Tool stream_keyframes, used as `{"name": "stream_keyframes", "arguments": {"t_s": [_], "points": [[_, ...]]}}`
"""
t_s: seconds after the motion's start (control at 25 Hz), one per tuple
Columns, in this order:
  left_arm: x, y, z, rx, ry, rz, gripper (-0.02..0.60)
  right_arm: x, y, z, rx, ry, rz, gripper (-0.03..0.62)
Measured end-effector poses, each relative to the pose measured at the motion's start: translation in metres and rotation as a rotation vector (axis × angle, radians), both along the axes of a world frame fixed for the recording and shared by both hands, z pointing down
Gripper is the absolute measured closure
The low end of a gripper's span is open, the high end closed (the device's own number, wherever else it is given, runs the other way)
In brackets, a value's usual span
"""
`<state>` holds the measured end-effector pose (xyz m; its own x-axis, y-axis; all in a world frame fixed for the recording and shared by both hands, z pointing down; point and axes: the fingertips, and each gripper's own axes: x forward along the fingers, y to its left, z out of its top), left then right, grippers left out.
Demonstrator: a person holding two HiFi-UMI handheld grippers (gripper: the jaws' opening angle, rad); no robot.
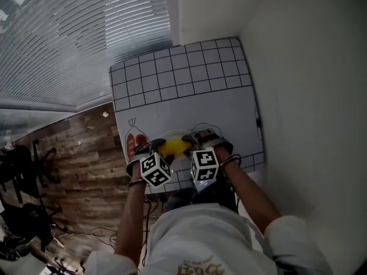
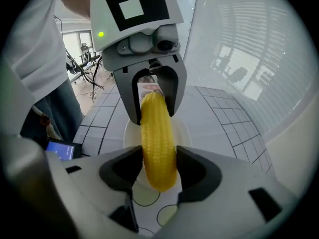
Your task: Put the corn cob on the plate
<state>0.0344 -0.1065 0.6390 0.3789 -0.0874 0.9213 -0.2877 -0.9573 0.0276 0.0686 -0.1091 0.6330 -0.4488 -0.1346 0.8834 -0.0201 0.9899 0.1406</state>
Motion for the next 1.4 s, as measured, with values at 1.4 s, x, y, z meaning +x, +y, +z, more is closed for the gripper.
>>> {"name": "stream_keyframes", "arguments": {"t_s": [1.4], "points": [[-0.020, -0.003, -0.040, 0.037, 0.178, -0.117, 0.290, 0.033, -0.015, -0.027, -0.051, -0.112, 0.278, 0.358]]}}
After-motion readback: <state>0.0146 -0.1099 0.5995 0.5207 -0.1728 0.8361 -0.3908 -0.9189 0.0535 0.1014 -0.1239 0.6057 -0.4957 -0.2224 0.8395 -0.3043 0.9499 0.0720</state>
